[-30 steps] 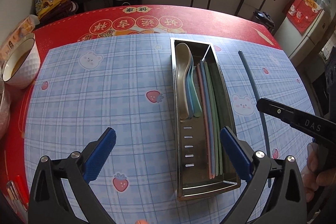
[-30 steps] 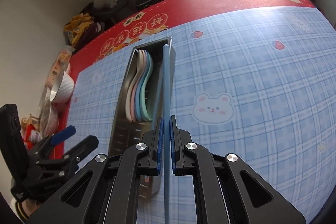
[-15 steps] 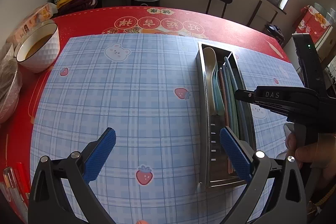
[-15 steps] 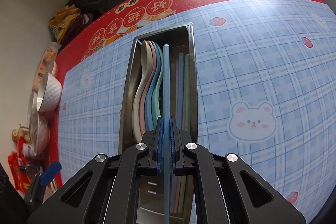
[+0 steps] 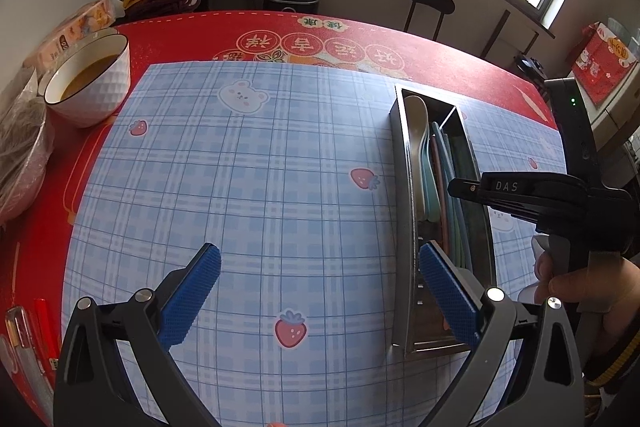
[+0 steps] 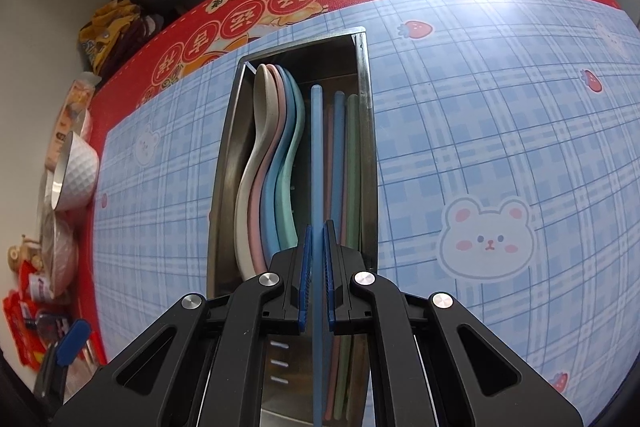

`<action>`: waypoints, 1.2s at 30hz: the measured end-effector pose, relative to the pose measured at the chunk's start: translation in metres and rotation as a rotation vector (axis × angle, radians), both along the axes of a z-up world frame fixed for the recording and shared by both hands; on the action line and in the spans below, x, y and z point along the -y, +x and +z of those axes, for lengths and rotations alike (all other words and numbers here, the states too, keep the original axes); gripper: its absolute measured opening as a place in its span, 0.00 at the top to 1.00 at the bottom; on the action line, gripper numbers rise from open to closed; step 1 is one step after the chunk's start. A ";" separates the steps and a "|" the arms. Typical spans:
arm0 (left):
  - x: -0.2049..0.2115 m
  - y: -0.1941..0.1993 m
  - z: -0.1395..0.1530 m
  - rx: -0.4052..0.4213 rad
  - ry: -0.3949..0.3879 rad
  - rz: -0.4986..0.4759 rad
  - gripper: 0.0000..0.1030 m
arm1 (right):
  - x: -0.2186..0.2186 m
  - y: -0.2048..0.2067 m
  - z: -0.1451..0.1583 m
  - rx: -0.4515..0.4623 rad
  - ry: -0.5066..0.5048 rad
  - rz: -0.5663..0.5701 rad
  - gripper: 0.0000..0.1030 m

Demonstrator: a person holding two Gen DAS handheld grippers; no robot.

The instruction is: Organize utensils

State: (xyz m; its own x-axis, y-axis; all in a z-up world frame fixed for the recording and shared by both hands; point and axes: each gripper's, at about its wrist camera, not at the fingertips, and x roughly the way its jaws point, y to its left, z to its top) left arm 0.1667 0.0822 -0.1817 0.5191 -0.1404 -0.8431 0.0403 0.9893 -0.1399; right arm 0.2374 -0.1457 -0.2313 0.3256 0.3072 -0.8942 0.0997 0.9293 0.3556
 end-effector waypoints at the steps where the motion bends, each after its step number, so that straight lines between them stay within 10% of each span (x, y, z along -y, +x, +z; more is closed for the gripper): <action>1: 0.000 0.001 0.000 -0.002 0.002 0.001 0.06 | 0.000 0.000 -0.001 -0.002 0.000 0.003 0.94; 28: 0.006 0.000 0.044 0.069 0.057 0.021 0.06 | 0.021 -0.030 0.070 0.128 -0.055 0.124 0.92; 32: 0.011 -0.005 0.063 0.119 0.056 0.012 0.06 | 0.036 -0.045 0.092 0.198 -0.067 0.131 0.44; 36: 0.022 -0.013 0.084 0.176 0.073 -0.014 0.06 | 0.048 -0.066 0.116 0.282 -0.087 0.164 0.32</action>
